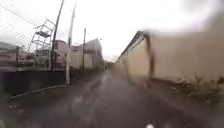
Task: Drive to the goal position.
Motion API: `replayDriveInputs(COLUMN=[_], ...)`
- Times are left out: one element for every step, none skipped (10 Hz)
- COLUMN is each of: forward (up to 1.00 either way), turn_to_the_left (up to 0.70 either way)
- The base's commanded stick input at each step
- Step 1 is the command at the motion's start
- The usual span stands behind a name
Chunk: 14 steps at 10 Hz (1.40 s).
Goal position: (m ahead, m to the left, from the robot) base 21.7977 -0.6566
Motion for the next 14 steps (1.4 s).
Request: replayDriveInputs(forward=[0.5, 0.5, 0.5, 0.5, 0.5, 0.5, 0.5, 0.5, 0.5, 0.5, 0.5, 0.5, 0.5, 0.5], turn_to_the_left=[0.06, 0.06, 0.06, 0.06, 0.06, 0.06, 0.06, 0.06, 0.06, 0.06, 0.06, 0.06, 0.06, 0.06])
